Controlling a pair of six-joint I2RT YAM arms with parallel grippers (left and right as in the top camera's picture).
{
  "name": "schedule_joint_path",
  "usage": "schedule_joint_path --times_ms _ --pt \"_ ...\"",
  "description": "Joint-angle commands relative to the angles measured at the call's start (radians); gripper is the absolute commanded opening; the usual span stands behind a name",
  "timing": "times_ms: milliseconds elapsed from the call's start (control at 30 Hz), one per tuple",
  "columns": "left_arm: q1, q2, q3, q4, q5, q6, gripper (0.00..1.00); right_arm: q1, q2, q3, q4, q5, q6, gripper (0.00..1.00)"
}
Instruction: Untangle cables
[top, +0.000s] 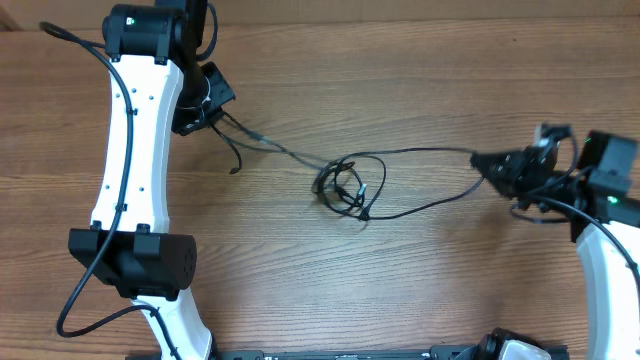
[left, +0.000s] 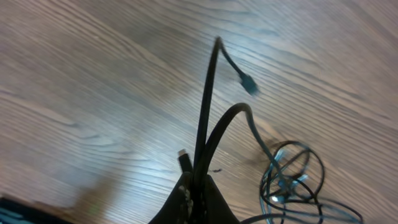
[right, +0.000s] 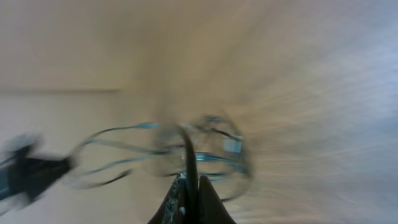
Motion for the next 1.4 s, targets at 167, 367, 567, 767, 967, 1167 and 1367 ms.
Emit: schedule_joint_path --times_ms 167,367,567,767,967,1167,1367 --pt "0.004 -0.021 -0.023 0.018 -0.090 0.003 0.04 -0.013 -0.163 0.292 -0.027 -0.119 0.062 0.04" --pt "0.000 -0.020 -0.039 0.020 0.004 0.091 0.11 -0.012 -0.222 0.320 -0.056 -0.078 0.067 0.04" --pt "-0.010 -0.017 -0.095 0.043 0.109 0.195 0.54 -0.012 -0.211 0.319 -0.108 -0.077 0.068 0.04" --pt "-0.047 -0.014 -0.143 0.069 0.425 0.490 0.73 -0.004 -0.175 0.319 -0.183 -0.077 0.067 0.04" --pt "-0.114 -0.014 -0.144 0.123 0.595 0.597 0.95 0.099 -0.132 0.319 -0.169 -0.146 0.067 0.04" --pt "-0.175 -0.014 -0.144 0.224 0.591 0.560 1.00 0.213 -0.109 0.319 -0.006 -0.314 0.159 0.04" --pt "-0.181 -0.013 -0.144 0.252 0.488 0.315 1.00 0.217 -0.130 0.320 0.331 -0.460 0.468 0.04"
